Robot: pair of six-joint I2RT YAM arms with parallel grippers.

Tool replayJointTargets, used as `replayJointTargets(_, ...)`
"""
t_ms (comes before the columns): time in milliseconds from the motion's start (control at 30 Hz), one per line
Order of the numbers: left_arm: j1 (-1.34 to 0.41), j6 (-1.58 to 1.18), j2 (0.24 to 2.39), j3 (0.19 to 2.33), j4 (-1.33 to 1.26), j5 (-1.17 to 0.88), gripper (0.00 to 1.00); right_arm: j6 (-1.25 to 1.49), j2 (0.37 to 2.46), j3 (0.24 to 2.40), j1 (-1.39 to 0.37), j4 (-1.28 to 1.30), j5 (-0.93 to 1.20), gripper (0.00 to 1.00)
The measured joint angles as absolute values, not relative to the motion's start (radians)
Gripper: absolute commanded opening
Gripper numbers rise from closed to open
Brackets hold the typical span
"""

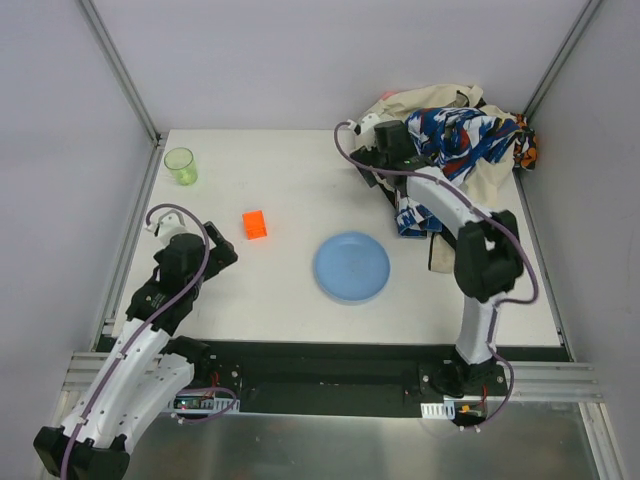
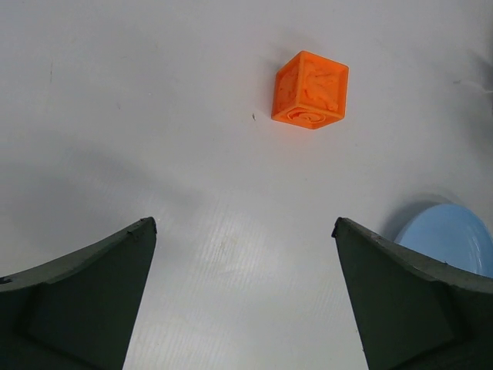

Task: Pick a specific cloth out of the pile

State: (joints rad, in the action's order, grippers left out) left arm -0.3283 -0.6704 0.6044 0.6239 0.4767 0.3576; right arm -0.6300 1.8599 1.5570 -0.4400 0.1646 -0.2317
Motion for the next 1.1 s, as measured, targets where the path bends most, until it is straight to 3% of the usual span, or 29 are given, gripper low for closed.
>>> replayJointTargets(333, -0.328, -0.674, 0.660, 0.624, 0.458, 0.384, 0.99, -0.806, 2.411, 2.085, -0.412, 0.429, -0.434, 0.98)
replayJointTargets(367, -0.328, -0.674, 0.667, 0.624, 0.453, 0.387, 0.99, -0.812, 2.435, 2.115, -0.408, 0.444, -0.443, 0.91)
replayJointTargets(467, -0.328, -0.676, 0.685, 0.624, 0.443, 0.401, 0.99, -0.834, 2.491, 2.189, -0.397, 0.478, -0.464, 0.46)
replayJointTargets(600, -0.328, -0.682, 0.715, 0.624, 0.433, 0.406, 0.99, -0.846, 2.509, 2.228, -0.388, 0.499, -0.475, 0.02)
replayJointTargets(800, -0.328, -0.685, 0.754, 0.631, 0.423, 0.403, 0.99, -0.780, 2.447, 2.190, -0.370, 0.527, -0.368, 0.01)
replayJointTargets(1100, -0.328, -0.666, 0.822, 0.653, 0.340, 0.331, 0.99, -0.680, 2.103, 1.913, -0.449, 0.568, -0.259, 0.01)
